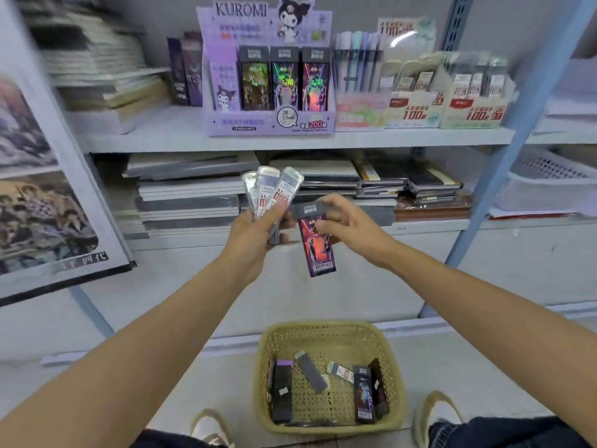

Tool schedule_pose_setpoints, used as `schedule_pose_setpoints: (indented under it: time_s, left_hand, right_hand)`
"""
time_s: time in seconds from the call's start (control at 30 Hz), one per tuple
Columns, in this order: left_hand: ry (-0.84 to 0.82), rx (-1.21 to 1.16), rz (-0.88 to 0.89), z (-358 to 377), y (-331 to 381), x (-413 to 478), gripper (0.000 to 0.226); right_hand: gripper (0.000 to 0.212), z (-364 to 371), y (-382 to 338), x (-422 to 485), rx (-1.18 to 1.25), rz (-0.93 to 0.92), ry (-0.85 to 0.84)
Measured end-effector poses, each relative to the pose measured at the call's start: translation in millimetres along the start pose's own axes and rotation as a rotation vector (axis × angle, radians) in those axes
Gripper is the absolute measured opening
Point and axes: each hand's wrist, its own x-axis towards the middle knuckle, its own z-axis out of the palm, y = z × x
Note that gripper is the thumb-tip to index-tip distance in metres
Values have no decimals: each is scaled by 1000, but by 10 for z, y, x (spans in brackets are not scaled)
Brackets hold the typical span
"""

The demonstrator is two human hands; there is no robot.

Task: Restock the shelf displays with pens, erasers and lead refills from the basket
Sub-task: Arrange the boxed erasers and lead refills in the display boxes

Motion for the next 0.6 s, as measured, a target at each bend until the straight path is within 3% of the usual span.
schedule_pose_setpoints:
  time_s: [0.33, 0.43, 0.6]
  left_hand:
    - [19, -128, 146, -207, 1232, 284, 16]
    - [39, -134, 179, -328, 1402, 373, 11]
    - [29, 58, 216, -520, 1496, 467, 12]
  right_hand:
    - [20, -295, -1539, 882, -14, -394, 280]
    - [21, -322, -1807, 1093, -65, -449, 277]
    - [21, -244, -1857, 1398, -295, -473, 263]
